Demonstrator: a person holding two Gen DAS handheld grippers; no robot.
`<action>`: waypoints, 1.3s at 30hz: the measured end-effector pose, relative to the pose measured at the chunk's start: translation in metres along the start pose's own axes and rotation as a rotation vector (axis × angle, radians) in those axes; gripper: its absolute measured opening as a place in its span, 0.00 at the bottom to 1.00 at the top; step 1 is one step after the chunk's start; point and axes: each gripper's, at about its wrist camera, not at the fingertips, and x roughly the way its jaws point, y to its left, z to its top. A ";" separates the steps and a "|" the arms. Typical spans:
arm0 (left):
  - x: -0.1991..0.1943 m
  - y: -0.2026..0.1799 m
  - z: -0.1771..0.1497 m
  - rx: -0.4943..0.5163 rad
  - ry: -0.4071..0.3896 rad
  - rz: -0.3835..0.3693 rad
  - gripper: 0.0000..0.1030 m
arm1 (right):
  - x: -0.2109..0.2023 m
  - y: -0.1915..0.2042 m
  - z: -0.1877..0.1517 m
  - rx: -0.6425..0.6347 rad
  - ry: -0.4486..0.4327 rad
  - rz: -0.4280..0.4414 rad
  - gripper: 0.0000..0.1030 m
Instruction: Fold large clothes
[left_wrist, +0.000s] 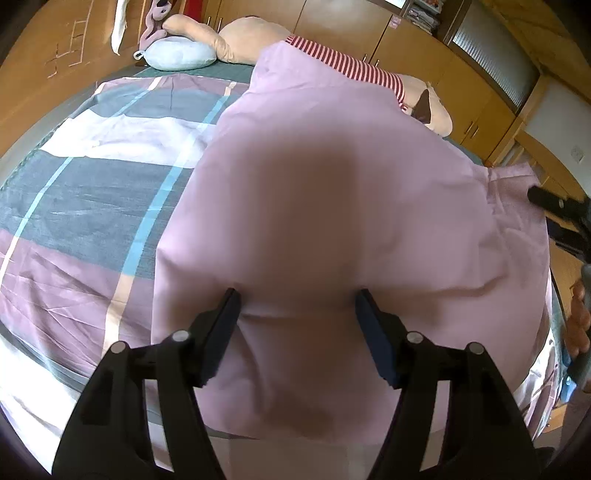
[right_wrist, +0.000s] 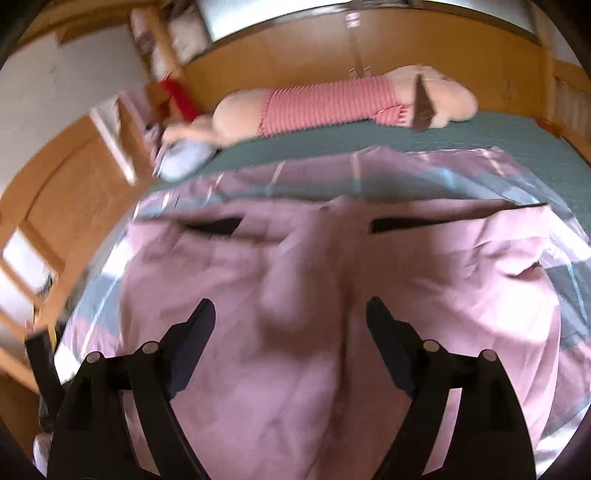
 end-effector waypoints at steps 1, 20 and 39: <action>-0.001 -0.001 0.000 0.001 -0.004 0.000 0.66 | 0.005 0.008 -0.001 -0.032 0.019 -0.042 0.30; -0.009 -0.009 0.003 0.060 -0.060 0.064 0.89 | 0.088 -0.012 0.031 -0.053 -0.045 -0.220 0.34; -0.008 0.001 0.003 0.032 -0.051 0.049 0.91 | 0.027 -0.204 -0.007 0.292 -0.007 -0.473 0.60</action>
